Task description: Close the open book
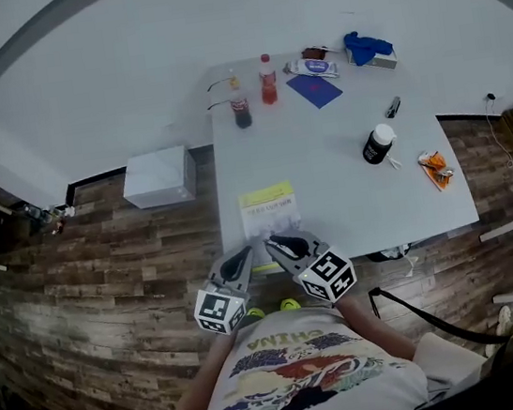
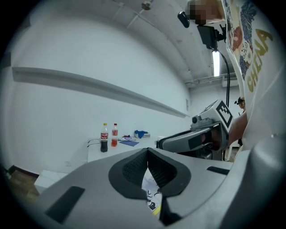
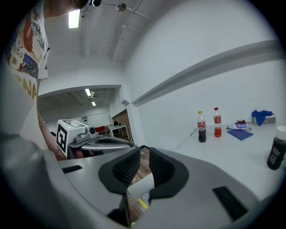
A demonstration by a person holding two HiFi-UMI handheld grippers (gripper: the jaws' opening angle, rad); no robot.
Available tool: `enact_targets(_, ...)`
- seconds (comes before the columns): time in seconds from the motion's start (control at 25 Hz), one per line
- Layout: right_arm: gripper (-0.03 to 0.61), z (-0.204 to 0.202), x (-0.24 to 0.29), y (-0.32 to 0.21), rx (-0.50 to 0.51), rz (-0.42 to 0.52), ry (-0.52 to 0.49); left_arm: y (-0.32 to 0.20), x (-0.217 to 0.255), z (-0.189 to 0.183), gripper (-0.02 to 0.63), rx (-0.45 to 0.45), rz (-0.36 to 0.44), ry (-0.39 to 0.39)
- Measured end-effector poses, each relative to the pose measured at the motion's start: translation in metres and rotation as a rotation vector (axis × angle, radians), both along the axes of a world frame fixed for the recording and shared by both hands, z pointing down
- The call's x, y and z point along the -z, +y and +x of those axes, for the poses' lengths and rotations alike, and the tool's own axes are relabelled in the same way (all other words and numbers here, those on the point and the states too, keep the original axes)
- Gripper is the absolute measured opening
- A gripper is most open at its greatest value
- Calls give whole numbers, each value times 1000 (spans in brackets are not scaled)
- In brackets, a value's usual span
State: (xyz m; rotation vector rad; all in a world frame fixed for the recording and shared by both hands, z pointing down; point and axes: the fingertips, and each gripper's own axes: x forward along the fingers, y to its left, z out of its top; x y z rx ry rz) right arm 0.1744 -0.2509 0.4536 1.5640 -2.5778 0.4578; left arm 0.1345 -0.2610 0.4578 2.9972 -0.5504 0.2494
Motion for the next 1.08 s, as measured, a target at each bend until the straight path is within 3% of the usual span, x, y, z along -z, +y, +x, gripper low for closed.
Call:
enact_targets(0.36, 46, -19, 8, -5, 63, 47, 70, -1, 11, 13, 11, -42, 45, 13)
enact_targets(1.08, 46, -9, 13, -7, 30, 72, 74, 1, 16, 20, 12, -54, 73, 3)
